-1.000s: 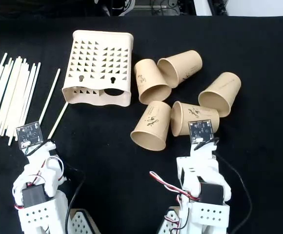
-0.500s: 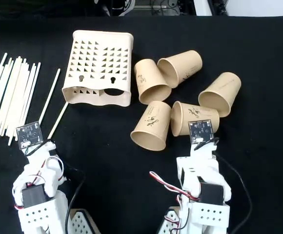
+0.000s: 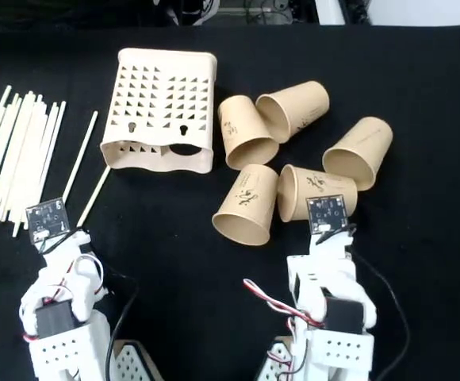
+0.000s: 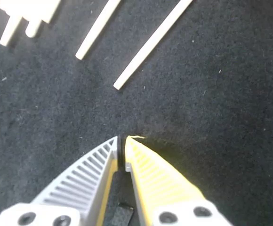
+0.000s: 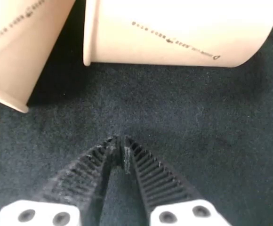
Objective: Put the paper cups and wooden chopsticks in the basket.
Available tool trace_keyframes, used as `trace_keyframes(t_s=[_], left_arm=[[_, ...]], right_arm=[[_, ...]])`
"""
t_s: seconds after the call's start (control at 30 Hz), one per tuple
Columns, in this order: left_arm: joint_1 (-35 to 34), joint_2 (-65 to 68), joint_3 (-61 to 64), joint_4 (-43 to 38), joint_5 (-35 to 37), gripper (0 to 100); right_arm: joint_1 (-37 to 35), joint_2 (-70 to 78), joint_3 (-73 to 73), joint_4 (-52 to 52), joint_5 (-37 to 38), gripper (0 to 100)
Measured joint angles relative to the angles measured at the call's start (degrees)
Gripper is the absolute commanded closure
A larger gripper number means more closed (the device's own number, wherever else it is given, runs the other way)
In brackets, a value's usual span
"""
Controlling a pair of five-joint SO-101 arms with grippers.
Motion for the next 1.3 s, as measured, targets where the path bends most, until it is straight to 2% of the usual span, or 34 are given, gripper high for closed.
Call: trace_keyframes(t_s=[0.8,0.9,0.97,1.1,1.3], left_arm=[[2.37,-0.44,-0.09,0.00,0.00,97],[2.55,-0.44,-2.99,-0.44,-0.53,97],[2.55,-0.44,-7.03,-2.81,-3.16,92],[4.40,-0.97,-13.54,-9.41,-12.40,76],[5.80,-0.62,-13.01,-18.55,-9.41,73]], right_arm=[[0.00,0.00,0.00,0.00,0.00,98.5],[0.00,0.00,0.00,0.00,0.00,98.5],[0.00,0.00,0.00,0.00,0.00,98.5],[0.00,0.00,0.00,0.00,0.00,98.5],[0.00,0.00,0.00,0.00,0.00,98.5]])
